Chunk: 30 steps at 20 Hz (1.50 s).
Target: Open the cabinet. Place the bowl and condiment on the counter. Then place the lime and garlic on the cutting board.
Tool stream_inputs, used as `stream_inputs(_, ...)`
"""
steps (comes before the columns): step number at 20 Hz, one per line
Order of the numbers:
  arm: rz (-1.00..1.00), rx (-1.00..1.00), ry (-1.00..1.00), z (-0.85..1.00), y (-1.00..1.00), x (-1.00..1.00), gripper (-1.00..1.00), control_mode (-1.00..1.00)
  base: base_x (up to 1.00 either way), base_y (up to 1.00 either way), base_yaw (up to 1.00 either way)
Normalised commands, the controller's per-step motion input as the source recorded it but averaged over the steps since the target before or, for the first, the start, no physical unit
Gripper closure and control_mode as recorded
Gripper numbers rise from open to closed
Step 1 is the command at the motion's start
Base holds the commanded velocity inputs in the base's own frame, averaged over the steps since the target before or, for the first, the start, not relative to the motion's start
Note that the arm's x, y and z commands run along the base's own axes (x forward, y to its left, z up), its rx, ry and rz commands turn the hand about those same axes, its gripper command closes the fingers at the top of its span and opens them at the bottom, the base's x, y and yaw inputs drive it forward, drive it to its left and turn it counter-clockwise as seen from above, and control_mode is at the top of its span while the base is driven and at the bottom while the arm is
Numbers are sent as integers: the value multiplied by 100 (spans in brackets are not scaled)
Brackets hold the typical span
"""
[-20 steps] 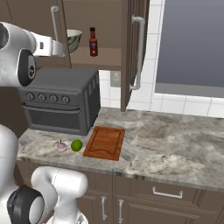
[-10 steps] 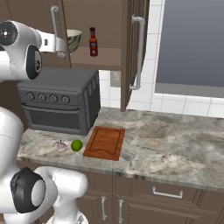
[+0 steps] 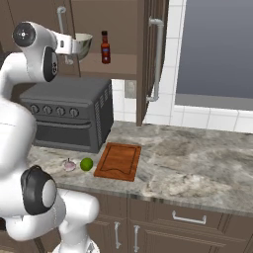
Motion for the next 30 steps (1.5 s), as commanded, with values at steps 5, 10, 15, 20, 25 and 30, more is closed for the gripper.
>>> stream_inputs(5, 0, 0, 0, 0, 3, 48, -100, -100, 0, 0, 0)
stream_inputs(10, 0, 0, 0, 0, 8, 43, -100, -100, 0, 0, 0)
stream_inputs(15, 0, 0, 0, 0, 12, 42, -100, -100, 0, 0, 0)
stream_inputs(20, 0, 0, 0, 0, 12, 42, -100, -100, 0, 0, 0)
stream_inputs(25, 0, 0, 0, 0, 22, 49, 100, -100, 0, 0, 0)
stream_inputs(30, 0, 0, 0, 0, 29, 43, 100, -100, 0, 0, 0)
